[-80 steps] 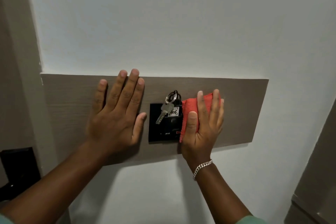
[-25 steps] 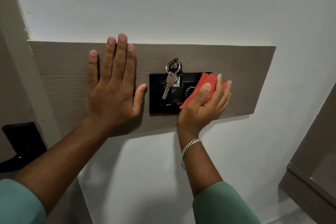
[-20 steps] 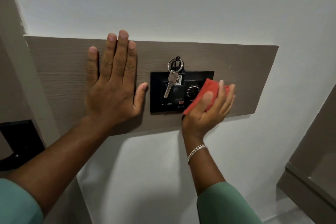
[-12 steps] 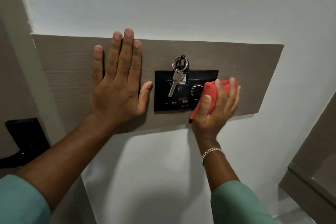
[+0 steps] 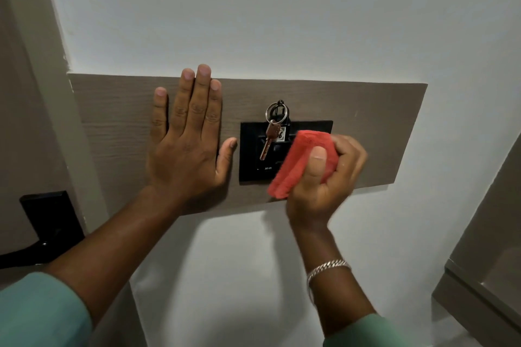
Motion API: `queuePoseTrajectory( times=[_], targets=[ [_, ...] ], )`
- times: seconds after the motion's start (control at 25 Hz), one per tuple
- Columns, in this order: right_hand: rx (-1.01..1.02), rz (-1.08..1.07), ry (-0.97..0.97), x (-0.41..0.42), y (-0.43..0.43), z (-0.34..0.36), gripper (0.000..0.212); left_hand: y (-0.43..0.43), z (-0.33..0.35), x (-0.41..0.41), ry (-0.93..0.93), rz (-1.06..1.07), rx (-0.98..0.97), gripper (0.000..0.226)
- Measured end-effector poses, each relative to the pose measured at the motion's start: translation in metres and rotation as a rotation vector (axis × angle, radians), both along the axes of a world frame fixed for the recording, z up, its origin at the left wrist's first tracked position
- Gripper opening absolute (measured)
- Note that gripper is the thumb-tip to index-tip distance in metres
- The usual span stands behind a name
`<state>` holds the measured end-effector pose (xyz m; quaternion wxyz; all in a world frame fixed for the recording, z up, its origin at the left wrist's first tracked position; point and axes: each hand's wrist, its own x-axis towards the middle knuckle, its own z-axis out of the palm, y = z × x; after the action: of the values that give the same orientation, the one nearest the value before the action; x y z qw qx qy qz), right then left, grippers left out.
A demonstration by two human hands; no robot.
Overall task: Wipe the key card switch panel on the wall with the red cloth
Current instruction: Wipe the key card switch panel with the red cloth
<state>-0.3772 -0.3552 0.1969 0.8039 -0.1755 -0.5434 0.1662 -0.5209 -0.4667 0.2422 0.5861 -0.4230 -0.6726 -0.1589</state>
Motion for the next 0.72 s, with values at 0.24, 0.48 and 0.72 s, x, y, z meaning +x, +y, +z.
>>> queuePoseTrajectory(
  times=[0.24,0.48,0.72],
  targets=[
    [0.014,-0.159,-0.328,-0.032,-0.02,-0.018,0.05,0.001,-0.001,-0.002,0.009,-0.001,0.012,0.079],
    [-0.014,-0.132,-0.284,-0.038,-0.014,-0.006,0.055,0.002,0.0,-0.004,0.026,-0.007,0.023,0.079],
    [-0.125,-0.046,-0.227,-0.021,0.011,-0.003,0.055,0.002,-0.001,-0.003,0.019,0.013,0.017,0.08]
  ],
)
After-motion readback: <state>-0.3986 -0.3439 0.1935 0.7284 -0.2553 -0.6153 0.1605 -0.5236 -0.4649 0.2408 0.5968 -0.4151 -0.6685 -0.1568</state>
